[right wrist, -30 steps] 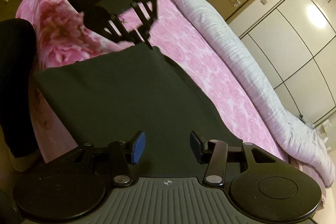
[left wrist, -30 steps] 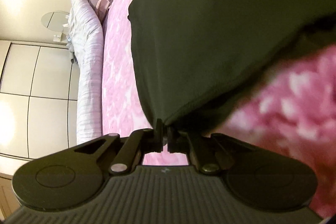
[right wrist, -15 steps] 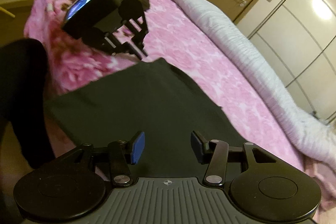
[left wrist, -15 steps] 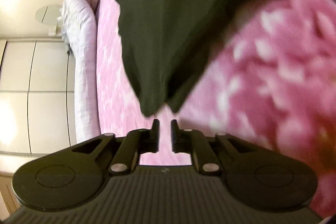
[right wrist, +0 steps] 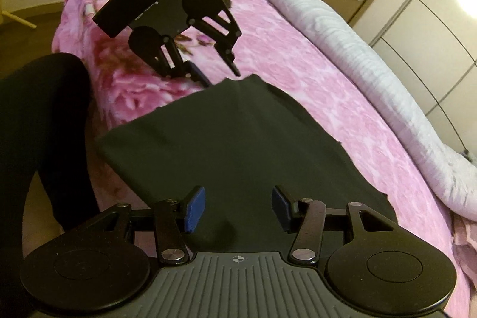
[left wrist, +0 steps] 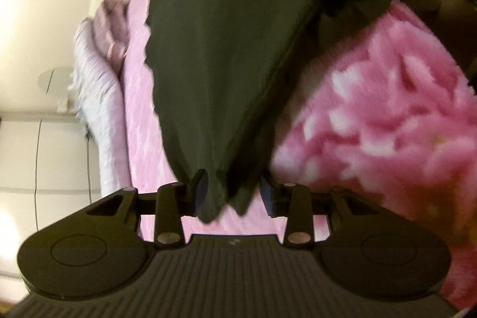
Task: Fold clothes
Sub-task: 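Grasp the folded shirt edge with the left gripper and lift it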
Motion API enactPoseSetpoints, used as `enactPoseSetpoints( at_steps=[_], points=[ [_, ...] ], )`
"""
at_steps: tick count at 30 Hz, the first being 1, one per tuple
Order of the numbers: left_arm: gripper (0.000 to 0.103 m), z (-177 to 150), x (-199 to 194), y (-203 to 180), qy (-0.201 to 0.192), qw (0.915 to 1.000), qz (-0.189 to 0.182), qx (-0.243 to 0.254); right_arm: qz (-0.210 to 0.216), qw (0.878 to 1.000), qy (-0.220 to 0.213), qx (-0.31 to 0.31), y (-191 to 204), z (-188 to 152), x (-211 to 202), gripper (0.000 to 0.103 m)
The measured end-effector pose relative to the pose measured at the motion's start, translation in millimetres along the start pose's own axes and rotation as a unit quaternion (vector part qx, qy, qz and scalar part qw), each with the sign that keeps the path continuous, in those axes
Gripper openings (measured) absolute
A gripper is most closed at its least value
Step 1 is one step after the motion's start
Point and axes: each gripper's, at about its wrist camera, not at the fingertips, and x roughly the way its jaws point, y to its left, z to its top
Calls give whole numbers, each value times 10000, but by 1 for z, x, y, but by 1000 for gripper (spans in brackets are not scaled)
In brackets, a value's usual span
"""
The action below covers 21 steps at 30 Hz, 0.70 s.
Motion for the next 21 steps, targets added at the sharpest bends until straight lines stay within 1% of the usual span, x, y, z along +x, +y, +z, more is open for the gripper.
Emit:
enactPoseSetpoints(
  at_steps=[3, 4, 5, 6, 7, 8, 9, 10, 11, 12, 15, 18, 19, 20, 21],
  points=[
    [33, 2, 15, 2, -102, 9998, 5, 182, -20, 10000, 15, 82, -2, -2, -1, 52],
    [33, 3, 17, 4, -112, 9997, 13, 210, 18, 10000, 8, 92, -1, -3, -1, 52],
    [31, 5, 20, 6, -91, 9998, -27, 183, 125, 9999, -23, 20, 3, -3, -1, 52],
    [21, 5, 20, 8, -62, 9999, -69, 119, 258, 9996, -64, -86, 8, -4, -2, 53],
    [13, 5, 20, 9, -35, 9999, -152, 43, 391, 9990, -106, -192, 13, -4, -3, 53],
    [9, 6, 20, 10, 2, 9998, -212, -22, 557, 9976, -173, -386, 20, -5, -4, 54],
    [8, 7, 19, 11, 30, 9996, -253, -98, 698, 9950, -248, -666, 29, -6, -5, 55],
    [8, 7, 18, 15, 41, 9993, -292, -235, 819, 9914, -321, -967, 39, -7, -6, 58],
    [8, 6, 17, 18, 52, 9987, -332, -371, 886, 9877, -370, -1238, 47, -9, -5, 61],
    [7, 6, 15, 22, 63, 9980, -370, -507, 906, 9842, -392, -1472, 55, -10, -3, 62],
    [7, 6, 13, 31, 80, 9963, -414, -745, 716, 9797, -366, -1838, 70, -11, 13, 62],
    [7, 7, 10, 39, 117, 9948, -462, -902, 608, 9775, -412, -1978, 77, -9, 26, 62],
    [7, 7, 8, 42, 132, 9944, -471, -940, 611, 9776, -437, -1966, 77, -8, 28, 50],
    [7, 9, 8, 50, 144, 9937, -439, -1016, 649, 9789, -470, -1878, 75, -6, 28, 20],
    [7, 11, 7, 58, 156, 9930, -407, -1093, 695, 9805, -505, -1766, 71, -5, 27, 10]
  ],
)
